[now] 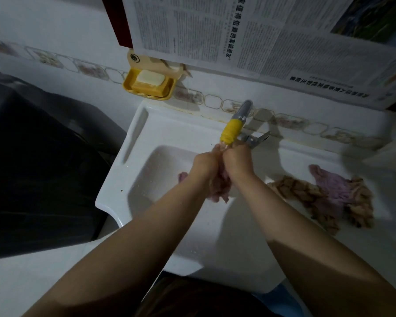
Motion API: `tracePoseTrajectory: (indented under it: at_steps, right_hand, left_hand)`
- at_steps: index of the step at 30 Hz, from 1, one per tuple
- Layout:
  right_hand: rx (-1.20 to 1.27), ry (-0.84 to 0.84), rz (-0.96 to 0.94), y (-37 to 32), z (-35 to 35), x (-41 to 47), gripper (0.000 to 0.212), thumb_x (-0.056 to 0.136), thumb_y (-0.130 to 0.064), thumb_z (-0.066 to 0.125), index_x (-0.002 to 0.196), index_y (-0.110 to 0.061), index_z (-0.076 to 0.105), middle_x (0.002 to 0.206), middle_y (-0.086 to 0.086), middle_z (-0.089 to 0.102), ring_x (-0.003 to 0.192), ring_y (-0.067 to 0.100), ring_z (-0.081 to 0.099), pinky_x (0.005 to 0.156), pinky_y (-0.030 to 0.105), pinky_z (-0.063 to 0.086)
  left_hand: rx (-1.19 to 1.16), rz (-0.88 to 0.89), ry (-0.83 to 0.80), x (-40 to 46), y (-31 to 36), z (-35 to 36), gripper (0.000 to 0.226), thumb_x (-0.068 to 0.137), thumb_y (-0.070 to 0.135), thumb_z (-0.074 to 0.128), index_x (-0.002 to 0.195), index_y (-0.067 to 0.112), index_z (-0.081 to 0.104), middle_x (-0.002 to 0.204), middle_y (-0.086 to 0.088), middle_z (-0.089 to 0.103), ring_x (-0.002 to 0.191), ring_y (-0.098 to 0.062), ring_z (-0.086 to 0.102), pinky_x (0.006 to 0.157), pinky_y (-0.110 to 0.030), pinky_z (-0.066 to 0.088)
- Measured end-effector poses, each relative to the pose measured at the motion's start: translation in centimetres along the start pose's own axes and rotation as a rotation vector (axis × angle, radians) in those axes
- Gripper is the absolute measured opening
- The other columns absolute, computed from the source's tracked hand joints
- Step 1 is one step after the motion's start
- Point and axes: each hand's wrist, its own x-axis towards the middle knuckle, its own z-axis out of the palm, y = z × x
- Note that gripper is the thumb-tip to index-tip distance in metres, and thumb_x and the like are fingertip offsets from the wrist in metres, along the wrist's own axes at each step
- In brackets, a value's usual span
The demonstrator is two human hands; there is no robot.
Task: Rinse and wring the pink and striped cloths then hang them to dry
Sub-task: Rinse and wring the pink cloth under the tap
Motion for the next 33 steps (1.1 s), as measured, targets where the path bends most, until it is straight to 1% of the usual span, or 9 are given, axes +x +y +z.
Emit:
tracePoseTrajectory:
  at_steps: [3, 6, 12, 16, 19, 21, 27, 30, 33]
  right_hand:
    - [-0.083, -0.019, -0.175, -0.3, 0.5, -1.5, 0.042, 0.099, -0.038, 0.038, 0.082, -0.008, 0.064, 0.082, 0.019, 0.067, 0.081, 0.032, 0.063, 0.071, 0.038, 0.048]
    - [-0.203, 0.003, -0.169, -0.4, 0.2, -1.4, 0.047, 0.100, -0.039, 0.034, 0.093, -0.006, 0.066, 0.091, 0.021, 0.067, 0.088, 0.035, 0.063, 0.076, 0.039, 0.048]
    - [-0.224, 0.019, -0.265, -0.7, 0.0, -2.3, 0.048, 0.101, -0.038, 0.035, 0.084, -0.005, 0.065, 0.081, 0.018, 0.066, 0.075, 0.030, 0.058, 0.065, 0.034, 0.039]
    - [-0.265, 0.046, -0.096, -0.4, -1.2, -0.1, 0.038, 0.099, -0.033, 0.039, 0.092, -0.005, 0.064, 0.098, 0.021, 0.066, 0.094, 0.037, 0.061, 0.071, 0.034, 0.039]
    - [-0.262, 0.051, -0.262, -0.5, -0.6, -1.8, 0.046, 0.100, -0.037, 0.037, 0.088, -0.003, 0.066, 0.086, 0.021, 0.067, 0.084, 0.037, 0.063, 0.069, 0.035, 0.042]
    - [-0.297, 0.043, -0.327, -0.2, 0.0, -2.4, 0.047, 0.100, -0.037, 0.036, 0.089, -0.003, 0.066, 0.085, 0.022, 0.067, 0.082, 0.036, 0.062, 0.066, 0.034, 0.039]
    - [0.375, -0.078, 0.063, 1.5, -3.3, 2.0, 0.036, 0.094, -0.041, 0.052, 0.081, -0.010, 0.065, 0.081, 0.015, 0.065, 0.073, 0.022, 0.060, 0.067, 0.030, 0.046]
    - [0.502, -0.199, 0.103, 2.1, -3.6, 1.5, 0.031, 0.088, -0.039, 0.062, 0.087, -0.009, 0.069, 0.087, 0.014, 0.071, 0.082, 0.026, 0.067, 0.078, 0.037, 0.052]
    - [0.675, -0.356, 0.165, 1.8, -3.1, 0.9, 0.024, 0.092, -0.011, 0.056, 0.070, -0.010, 0.067, 0.064, 0.004, 0.066, 0.062, 0.015, 0.063, 0.065, 0.026, 0.050]
  left_hand:
    - [0.014, 0.121, 0.054, 0.7, 0.1, -0.5, 0.037, 0.102, 0.028, 0.039, 0.073, 0.009, 0.054, 0.064, -0.010, 0.054, 0.072, -0.025, 0.057, 0.063, -0.019, 0.051]
    - [-0.084, 0.062, -0.051, 0.0, 0.1, 0.0, 0.030, 0.104, 0.021, 0.030, 0.097, 0.007, 0.055, 0.077, -0.023, 0.060, 0.088, -0.028, 0.056, 0.081, -0.027, 0.044]
    - [-0.181, 0.017, -0.058, -0.1, 0.0, 0.0, 0.031, 0.106, 0.020, 0.029, 0.081, 0.010, 0.046, 0.061, -0.008, 0.048, 0.066, -0.014, 0.054, 0.055, -0.014, 0.045]
    - [-0.153, -0.137, -0.165, -1.3, 0.1, 0.4, 0.048, 0.098, 0.050, 0.040, 0.094, 0.004, 0.055, 0.082, -0.018, 0.060, 0.064, -0.022, 0.051, 0.051, -0.022, 0.039]
    - [-0.152, -0.040, -0.117, -0.7, 0.2, -0.6, 0.041, 0.100, 0.042, 0.041, 0.081, 0.007, 0.052, 0.050, -0.006, 0.058, 0.041, -0.015, 0.055, 0.036, -0.017, 0.041]
    - [-0.153, -0.039, -0.156, -0.8, 0.3, -1.3, 0.041, 0.101, 0.040, 0.040, 0.083, 0.005, 0.053, 0.052, -0.007, 0.060, 0.053, -0.019, 0.061, 0.041, -0.019, 0.049]
    - [-0.089, -0.023, -0.301, -1.0, 1.0, -5.0, 0.059, 0.099, 0.047, 0.039, 0.127, -0.003, 0.053, 0.117, -0.029, 0.058, 0.108, -0.036, 0.057, 0.098, -0.044, 0.044]
    - [0.017, 0.144, -0.289, -0.1, 0.9, -7.1, 0.061, 0.086, 0.041, 0.061, 0.117, -0.012, 0.053, 0.108, -0.033, 0.055, 0.096, -0.033, 0.052, 0.086, -0.040, 0.045]
    - [0.166, 0.268, -0.281, 0.0, 0.8, -7.6, 0.036, 0.085, 0.038, 0.064, 0.099, 0.006, 0.056, 0.089, -0.017, 0.053, 0.084, -0.026, 0.046, 0.069, -0.030, 0.041]
